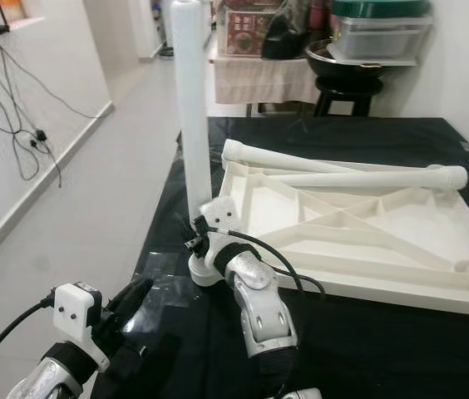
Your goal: Building children table
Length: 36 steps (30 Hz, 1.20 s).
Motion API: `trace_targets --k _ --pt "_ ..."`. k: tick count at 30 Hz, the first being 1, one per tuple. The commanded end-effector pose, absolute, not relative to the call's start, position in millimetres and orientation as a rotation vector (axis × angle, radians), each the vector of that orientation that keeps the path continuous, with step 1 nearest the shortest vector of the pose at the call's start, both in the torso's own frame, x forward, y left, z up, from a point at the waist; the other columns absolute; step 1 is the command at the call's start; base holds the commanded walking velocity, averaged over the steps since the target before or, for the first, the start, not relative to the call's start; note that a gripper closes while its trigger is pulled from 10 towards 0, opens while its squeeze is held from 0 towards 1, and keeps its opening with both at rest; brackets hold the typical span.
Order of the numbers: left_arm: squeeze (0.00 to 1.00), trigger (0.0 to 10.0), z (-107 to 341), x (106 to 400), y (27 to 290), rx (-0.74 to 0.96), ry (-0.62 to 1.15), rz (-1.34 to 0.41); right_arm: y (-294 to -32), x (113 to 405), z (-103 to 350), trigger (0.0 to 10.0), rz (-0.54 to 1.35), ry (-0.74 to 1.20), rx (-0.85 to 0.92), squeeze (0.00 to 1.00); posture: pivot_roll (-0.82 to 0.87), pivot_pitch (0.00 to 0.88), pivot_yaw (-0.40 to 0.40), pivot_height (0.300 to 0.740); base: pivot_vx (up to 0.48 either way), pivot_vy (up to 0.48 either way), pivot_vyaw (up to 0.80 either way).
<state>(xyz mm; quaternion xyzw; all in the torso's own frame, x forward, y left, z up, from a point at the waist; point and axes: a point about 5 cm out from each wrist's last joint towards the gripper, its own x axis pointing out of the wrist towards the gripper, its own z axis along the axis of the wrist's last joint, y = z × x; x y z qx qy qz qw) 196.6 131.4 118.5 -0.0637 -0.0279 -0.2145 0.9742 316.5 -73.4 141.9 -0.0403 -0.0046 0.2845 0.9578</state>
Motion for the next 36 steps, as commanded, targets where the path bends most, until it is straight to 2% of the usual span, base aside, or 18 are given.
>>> trace_targets --k 1,4,5,8,9,10,11,13,14,15,24,25,26,27,34,36 --pt "0.0 10.0 118 197 132 -0.127 -0.054 -0.422 -82 321 124 10.0 0.62 0.081 -0.07 1.0 0.02 0.053 0.02 0.74 0.0 0.0 0.0" --pt "0.0 10.0 118 198 132 -0.127 -0.054 -0.423 -80 326 131 10.0 0.684 0.053 -0.038 1.0 0.02 0.052 0.02 0.74 0.0 0.0 0.0" --pt "0.0 10.0 118 198 132 -0.128 -0.055 -0.424 -76 329 143 10.0 0.76 0.008 0.011 1.0 0.02 0.05 0.02 0.74 0.0 0.0 0.0" --pt "0.0 10.0 118 198 132 -0.128 -0.055 -0.424 -76 329 143 10.0 0.76 0.008 0.011 1.0 0.02 0.05 0.02 0.74 0.0 0.0 0.0" --pt "0.0 10.0 118 199 131 -0.128 -0.055 -0.424 -75 333 154 10.0 0.844 -0.024 0.036 1.0 0.02 0.047 0.021 0.74 0.0 0.0 0.0" --pt "0.0 10.0 118 199 131 -0.127 -0.056 -0.423 -74 334 162 10.0 1.0 -0.029 -0.001 0.0 0.02 0.044 0.022 0.74 0.0 0.0 0.0" --pt "0.0 10.0 118 199 131 -0.127 -0.056 -0.423 -74 334 162 10.0 1.0 -0.029 -0.001 0.0 0.02 0.044 0.022 0.74 0.0 0.0 0.0" --pt "0.0 10.0 118 200 131 -0.126 -0.056 -0.422 -76 333 169 10.0 1.212 -0.015 -0.079 0.0 0.03 0.043 0.025 0.74 0.0 0.0 0.0" --pt "0.0 10.0 118 200 131 -0.126 -0.056 -0.422 -76 333 169 10.0 1.212 -0.015 -0.079 0.0 0.03 0.043 0.025 0.74 0.0 0.0 0.0" --pt "0.0 10.0 117 200 131 -0.126 -0.056 -0.422 -77 333 169 10.0 1.299 0.006 -0.104 0.0 0.03 0.04 0.028 0.74 0.0 0.0 0.0" --pt "0.0 10.0 117 200 132 -0.125 -0.053 -0.423 -80 342 173 10.0 1.446 0.053 -0.086 0.0 0.04 0.038 0.031 0.74 0.0 0.0 0.0" --pt "0.0 10.0 117 200 132 -0.125 -0.053 -0.423 -80 345 174 5.0 1.455 0.061 -0.073 0.0 0.04 0.038 0.031 0.74 0.0 0.0 0.0" --pt "0.0 10.0 117 200 132 -0.125 -0.053 -0.423 -80 345 174 5.0 1.455 0.061 -0.073 0.0 0.04 0.038 0.031 0.74 0.0 0.0 0.0" --pt "0.0 10.0 117 200 132 -0.125 -0.053 -0.422 -80 347 174 0.0 1.47 0.067 -0.043 0.0 0.04 0.038 0.028 0.74 0.0 0.0 0.0" --pt "0.0 10.0 118 200 131 -0.127 -0.056 -0.422 -85 348 170 0.0 1.434 0.052 -0.014 0.0 0.03 0.044 0.025 0.74 0.0 0.0 0.0" --pt "0.0 10.0 118 199 130 -0.128 -0.057 -0.422 -89 345 161 0.0 1.363 0.047 -0.049 0.0 0.03 0.057 0.018 0.74 0.0 0.0 0.0"
